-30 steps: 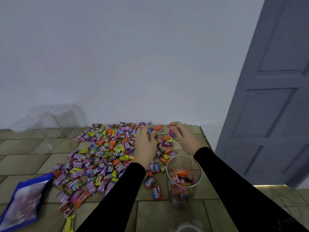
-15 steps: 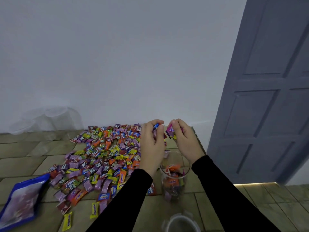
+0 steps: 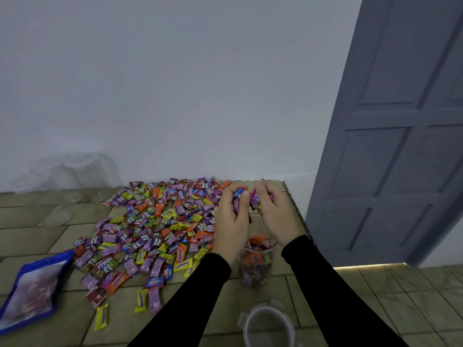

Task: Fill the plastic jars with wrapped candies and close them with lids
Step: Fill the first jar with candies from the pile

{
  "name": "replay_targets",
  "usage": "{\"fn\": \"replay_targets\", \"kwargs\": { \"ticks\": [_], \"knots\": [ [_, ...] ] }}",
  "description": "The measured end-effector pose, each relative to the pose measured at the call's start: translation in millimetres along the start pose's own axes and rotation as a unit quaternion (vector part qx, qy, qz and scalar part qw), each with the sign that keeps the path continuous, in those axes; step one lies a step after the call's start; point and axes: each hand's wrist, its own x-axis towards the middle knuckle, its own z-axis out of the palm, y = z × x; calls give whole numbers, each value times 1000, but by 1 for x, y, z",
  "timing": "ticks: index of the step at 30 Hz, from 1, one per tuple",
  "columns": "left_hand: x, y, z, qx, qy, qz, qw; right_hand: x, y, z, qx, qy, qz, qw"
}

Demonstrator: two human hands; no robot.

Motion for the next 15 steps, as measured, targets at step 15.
{"fn": "replay_targets", "kwargs": {
  "ticks": [15],
  "knots": [
    [5, -4, 0, -20, -6, -5, 1000, 4, 8, 2, 135, -22, 5, 991]
  ]
}}
